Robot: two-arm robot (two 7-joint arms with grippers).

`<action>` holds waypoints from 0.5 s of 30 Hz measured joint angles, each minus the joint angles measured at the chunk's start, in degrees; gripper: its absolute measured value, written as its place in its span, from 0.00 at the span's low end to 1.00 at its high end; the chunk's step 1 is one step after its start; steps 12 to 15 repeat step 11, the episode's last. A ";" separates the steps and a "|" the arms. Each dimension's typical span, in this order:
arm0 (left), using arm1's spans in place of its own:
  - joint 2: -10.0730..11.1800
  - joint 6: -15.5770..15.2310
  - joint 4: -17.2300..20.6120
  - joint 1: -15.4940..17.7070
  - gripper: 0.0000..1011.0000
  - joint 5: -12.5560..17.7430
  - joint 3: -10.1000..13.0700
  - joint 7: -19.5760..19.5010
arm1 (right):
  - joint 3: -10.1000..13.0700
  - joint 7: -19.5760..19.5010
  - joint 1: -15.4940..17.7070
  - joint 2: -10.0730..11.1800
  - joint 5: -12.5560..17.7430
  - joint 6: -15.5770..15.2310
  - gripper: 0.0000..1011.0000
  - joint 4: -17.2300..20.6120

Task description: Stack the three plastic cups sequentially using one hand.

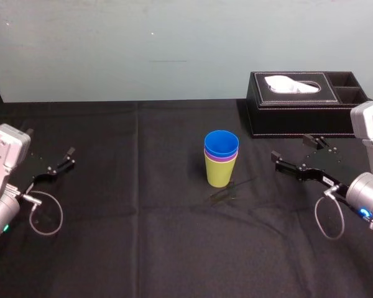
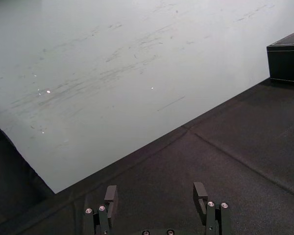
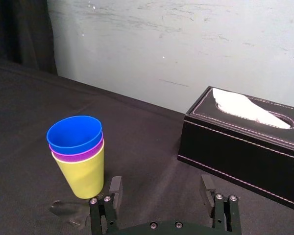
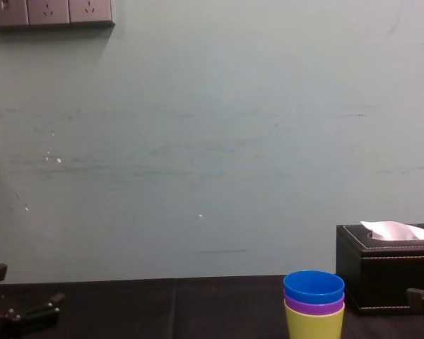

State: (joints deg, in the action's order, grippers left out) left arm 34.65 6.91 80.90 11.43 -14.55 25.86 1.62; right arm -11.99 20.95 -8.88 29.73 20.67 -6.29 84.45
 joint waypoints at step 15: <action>0.00 0.00 0.00 0.00 1.00 0.00 0.00 0.00 | -0.08 0.00 -0.05 0.00 -0.03 -0.11 0.99 0.13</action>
